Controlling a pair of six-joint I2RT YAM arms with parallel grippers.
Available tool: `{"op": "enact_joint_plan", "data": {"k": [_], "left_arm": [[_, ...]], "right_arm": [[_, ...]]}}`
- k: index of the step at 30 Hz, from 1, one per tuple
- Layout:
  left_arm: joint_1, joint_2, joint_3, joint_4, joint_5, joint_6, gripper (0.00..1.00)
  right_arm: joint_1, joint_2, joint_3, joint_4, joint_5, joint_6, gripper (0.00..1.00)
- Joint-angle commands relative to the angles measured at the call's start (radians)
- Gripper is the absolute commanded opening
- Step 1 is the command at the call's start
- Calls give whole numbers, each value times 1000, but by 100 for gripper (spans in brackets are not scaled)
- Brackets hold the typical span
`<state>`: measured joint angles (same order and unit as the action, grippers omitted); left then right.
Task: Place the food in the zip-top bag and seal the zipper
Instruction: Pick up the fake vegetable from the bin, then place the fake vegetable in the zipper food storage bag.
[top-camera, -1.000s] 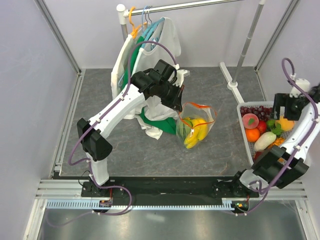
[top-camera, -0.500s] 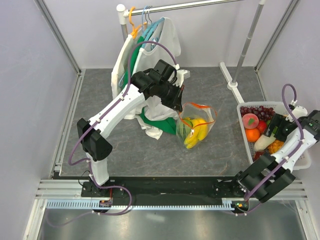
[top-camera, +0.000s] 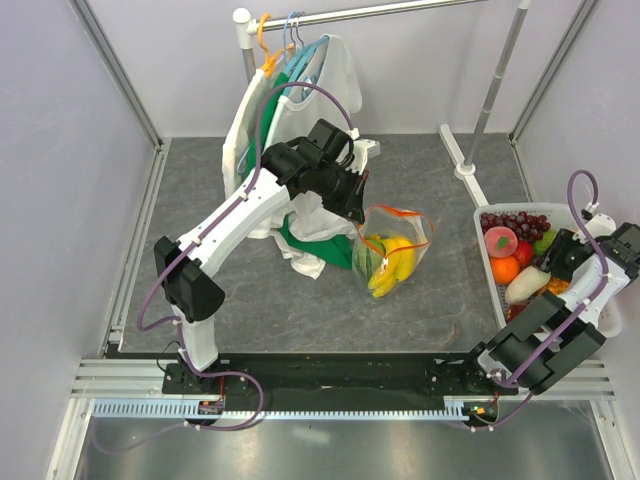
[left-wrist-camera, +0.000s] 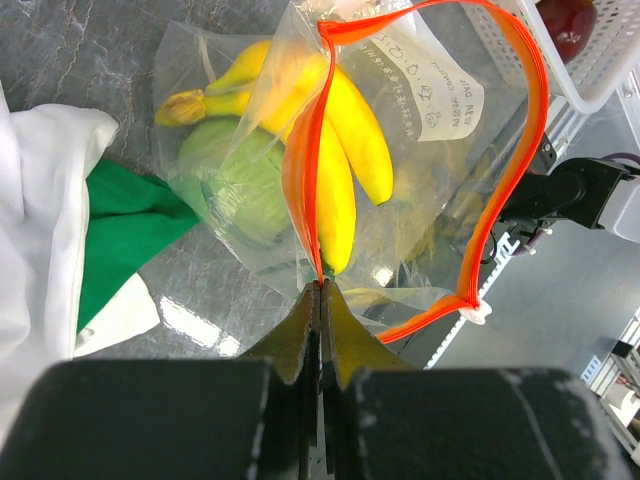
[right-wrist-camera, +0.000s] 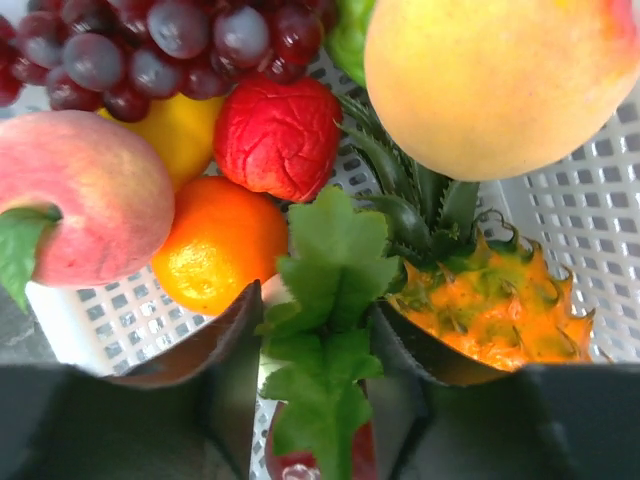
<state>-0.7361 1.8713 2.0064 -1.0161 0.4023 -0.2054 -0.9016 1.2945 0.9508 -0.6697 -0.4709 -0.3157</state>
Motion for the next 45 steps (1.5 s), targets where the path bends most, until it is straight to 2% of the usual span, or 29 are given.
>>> {"op": "enact_joint_plan", "data": {"k": [1, 3, 4, 8, 12, 17, 18, 19, 20, 21, 22, 25, 29, 33, 35, 36, 40, 45], "left_arm": [[4, -8, 22, 19, 29, 41, 2], [4, -6, 22, 20, 30, 40, 2], [4, -6, 22, 19, 32, 41, 2], [9, -3, 20, 17, 33, 44, 2], [15, -3, 17, 13, 39, 44, 2], [21, -3, 9, 11, 47, 43, 2], [24, 2, 8, 11, 53, 43, 2], [24, 3, 6, 11, 55, 41, 2], [27, 8, 8, 11, 61, 38, 2], [27, 9, 9, 11, 63, 37, 2], [29, 11, 9, 11, 63, 34, 2], [27, 15, 12, 11, 67, 31, 2], [29, 20, 15, 11, 76, 32, 2], [30, 19, 18, 11, 82, 31, 2], [32, 17, 15, 11, 84, 29, 2], [33, 19, 15, 11, 86, 29, 2], [33, 15, 17, 11, 87, 27, 2], [41, 11, 15, 7, 101, 26, 2]], "right_arm": [[-2, -35, 78, -42, -84, 16, 33], [-2, -41, 121, -66, -86, 30, 23], [-2, -52, 140, -76, -89, 38, 14], [-2, -72, 264, -137, -152, 47, 2], [0, -104, 374, -163, -262, 69, 0], [27, -142, 526, -148, -556, 139, 0], [61, -171, 545, -45, -615, 270, 0], [114, -185, 540, 73, -650, 314, 0], [145, -211, 536, 135, -664, 451, 0], [221, -222, 525, 195, -675, 498, 0], [266, -233, 522, 285, -669, 544, 0], [450, -253, 510, 387, -614, 639, 0], [634, -189, 536, 328, -528, 633, 0], [838, -153, 493, 275, -413, 581, 0], [897, -141, 470, 265, -356, 534, 0], [970, -130, 464, 248, -319, 514, 0], [1095, -107, 428, 168, -189, 419, 0], [1256, -164, 332, 157, 32, 195, 0]]}}
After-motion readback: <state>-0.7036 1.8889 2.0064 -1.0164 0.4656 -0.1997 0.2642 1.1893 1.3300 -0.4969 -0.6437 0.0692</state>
